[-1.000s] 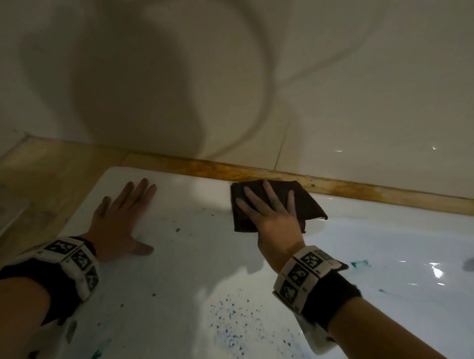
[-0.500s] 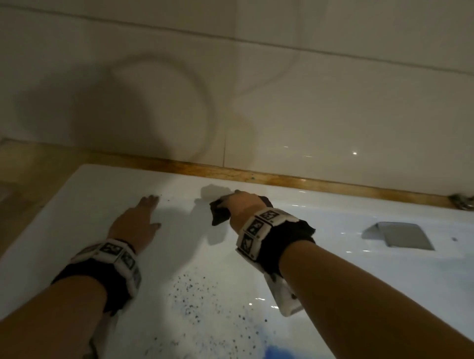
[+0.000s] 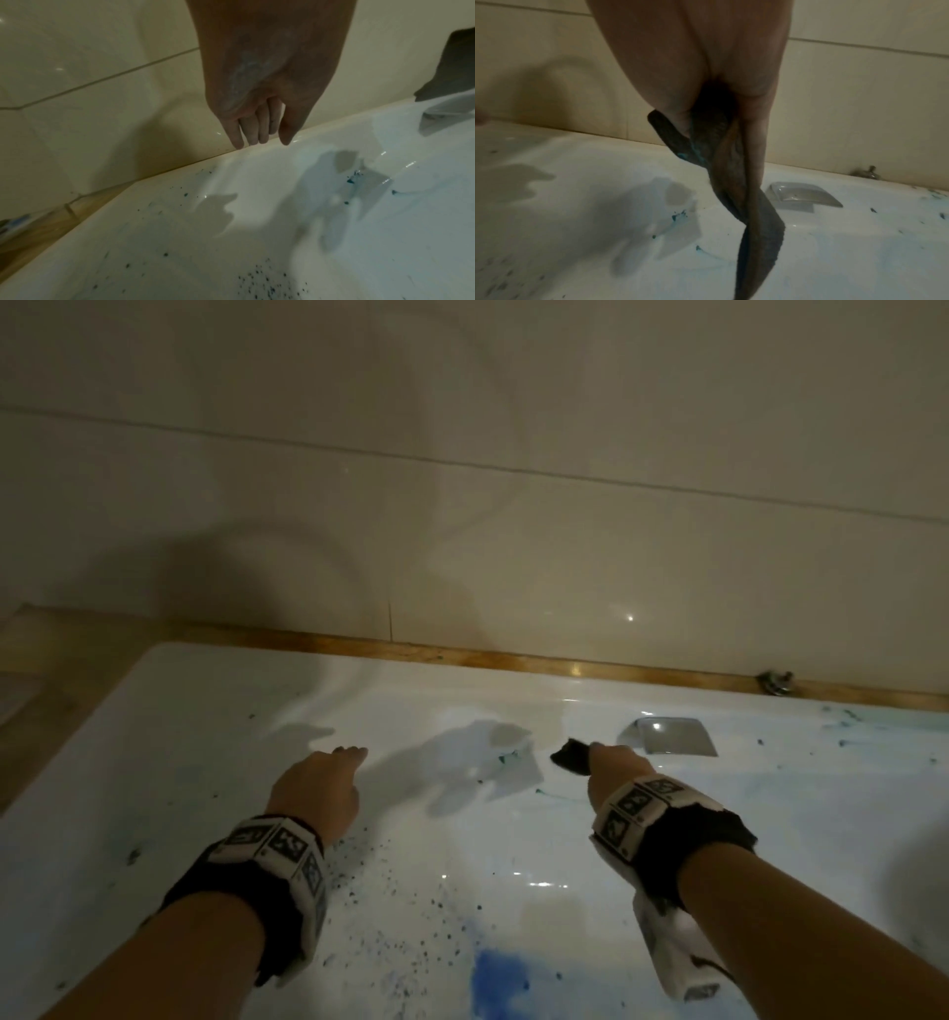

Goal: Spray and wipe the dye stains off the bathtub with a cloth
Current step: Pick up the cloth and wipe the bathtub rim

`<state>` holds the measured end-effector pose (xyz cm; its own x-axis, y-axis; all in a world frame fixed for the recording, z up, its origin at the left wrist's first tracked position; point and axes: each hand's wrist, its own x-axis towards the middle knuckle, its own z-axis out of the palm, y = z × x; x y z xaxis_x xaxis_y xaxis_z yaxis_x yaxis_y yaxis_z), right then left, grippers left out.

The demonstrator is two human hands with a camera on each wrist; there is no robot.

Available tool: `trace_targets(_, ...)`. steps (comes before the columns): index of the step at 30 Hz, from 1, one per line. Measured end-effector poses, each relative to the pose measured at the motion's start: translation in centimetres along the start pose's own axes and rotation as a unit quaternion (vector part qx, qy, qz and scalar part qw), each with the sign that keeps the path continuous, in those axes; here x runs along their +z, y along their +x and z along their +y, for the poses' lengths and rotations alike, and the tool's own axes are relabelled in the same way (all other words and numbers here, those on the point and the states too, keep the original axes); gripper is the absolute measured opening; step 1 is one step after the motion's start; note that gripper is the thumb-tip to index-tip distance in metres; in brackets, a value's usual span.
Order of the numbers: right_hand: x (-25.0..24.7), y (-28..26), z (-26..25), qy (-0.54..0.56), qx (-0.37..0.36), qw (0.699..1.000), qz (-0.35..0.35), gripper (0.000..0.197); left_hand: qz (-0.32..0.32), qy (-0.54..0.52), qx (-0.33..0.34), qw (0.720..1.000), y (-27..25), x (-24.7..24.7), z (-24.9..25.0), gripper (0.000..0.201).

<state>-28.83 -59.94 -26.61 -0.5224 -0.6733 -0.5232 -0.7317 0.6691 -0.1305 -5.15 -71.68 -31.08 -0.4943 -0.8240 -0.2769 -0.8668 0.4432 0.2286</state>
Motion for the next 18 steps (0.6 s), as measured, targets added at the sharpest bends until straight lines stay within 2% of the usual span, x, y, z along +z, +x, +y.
trace_targets(3, -0.2, 2.2, 0.5, -0.006, 0.034, 0.998, 0.044, 0.034, -0.024, 0.02, 0.0, 1.0, 0.4, 0.5, 0.4, 0.054)
trace_targets(5, -0.5, 4.5, -0.3, 0.026, 0.044, 0.997, 0.052, 0.038, -0.044, 0.032, -0.001, 0.999, 1.7, 0.6, 0.2, 0.058)
trace_targets(11, -0.2, 13.1, -4.7, 0.011, 0.001, 0.992, 0.123, 0.055, -0.081, 0.108, -0.012, 0.991, 7.7, 1.4, -1.2, 0.063)
trace_targets(14, 1.4, 16.8, -6.6, 0.0, 0.02, 0.992, 0.125, 0.062, -0.087, 0.141, -0.02, 0.986, 9.1, 2.4, -3.2, 0.064)
trace_targets(18, 4.8, 18.9, -10.5, -0.015, 0.053, 0.988, 0.145, 0.055, -0.103, 0.184, -0.045, 0.977, 9.6, 3.5, -7.8, 0.066)
